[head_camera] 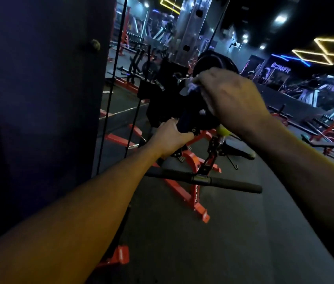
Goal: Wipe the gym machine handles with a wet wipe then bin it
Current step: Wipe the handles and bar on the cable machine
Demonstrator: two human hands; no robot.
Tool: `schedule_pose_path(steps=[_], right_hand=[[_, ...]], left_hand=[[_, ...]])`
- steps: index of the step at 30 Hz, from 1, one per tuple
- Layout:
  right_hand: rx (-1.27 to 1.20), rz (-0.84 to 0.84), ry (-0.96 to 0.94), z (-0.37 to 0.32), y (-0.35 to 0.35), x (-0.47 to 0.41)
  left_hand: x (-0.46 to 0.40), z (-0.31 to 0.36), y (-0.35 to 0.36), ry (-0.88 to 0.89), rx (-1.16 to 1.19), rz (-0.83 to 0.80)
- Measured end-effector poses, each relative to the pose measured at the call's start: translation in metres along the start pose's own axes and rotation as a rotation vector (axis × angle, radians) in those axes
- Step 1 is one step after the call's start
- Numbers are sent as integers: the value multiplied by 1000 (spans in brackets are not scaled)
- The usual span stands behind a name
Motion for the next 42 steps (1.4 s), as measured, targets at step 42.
schedule_pose_path(steps=[42], right_hand=[[54, -594, -469, 23, -14, -68]], left_hand=[[-1, -7, -2, 13, -49, -9]])
Point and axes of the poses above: each hand's wrist, its own x-axis away from the middle knuckle, its own y-axis out of the palm, z = x × y, the point moved 3 cm from there along -x, towards the middle knuckle, and after that the axes turned 6 degrees about -y, right-handed, at the moved point
